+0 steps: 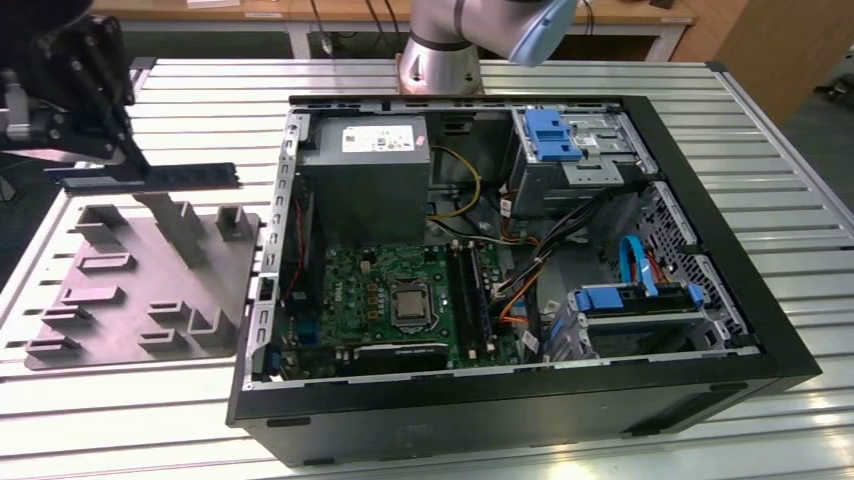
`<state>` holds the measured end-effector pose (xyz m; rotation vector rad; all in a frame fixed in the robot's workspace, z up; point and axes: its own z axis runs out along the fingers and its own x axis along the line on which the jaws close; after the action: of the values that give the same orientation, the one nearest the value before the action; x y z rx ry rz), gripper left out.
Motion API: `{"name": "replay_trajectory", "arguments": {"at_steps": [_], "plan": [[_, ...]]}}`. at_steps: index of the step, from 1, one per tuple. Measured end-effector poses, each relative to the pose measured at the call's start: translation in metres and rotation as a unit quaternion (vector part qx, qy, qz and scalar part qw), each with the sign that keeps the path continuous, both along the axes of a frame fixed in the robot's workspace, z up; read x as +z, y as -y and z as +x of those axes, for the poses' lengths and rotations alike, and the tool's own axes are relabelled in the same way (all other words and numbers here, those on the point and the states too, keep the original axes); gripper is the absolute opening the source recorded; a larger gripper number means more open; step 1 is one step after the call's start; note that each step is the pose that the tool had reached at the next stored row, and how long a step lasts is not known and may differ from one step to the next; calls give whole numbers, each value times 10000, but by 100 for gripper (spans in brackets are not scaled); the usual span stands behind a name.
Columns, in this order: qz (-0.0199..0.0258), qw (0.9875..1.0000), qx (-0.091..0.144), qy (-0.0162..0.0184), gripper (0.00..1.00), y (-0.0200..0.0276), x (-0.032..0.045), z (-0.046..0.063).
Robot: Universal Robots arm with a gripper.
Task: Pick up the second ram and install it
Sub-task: 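Pick up the second ram and move it above second insertion slot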
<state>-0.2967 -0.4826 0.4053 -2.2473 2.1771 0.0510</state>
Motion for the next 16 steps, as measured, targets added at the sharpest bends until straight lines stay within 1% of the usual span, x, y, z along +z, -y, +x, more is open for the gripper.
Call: {"name": "replay_trajectory", "arguments": {"at_steps": [16], "plan": [[0,10000,0,0,13,0,-16,715]]}}
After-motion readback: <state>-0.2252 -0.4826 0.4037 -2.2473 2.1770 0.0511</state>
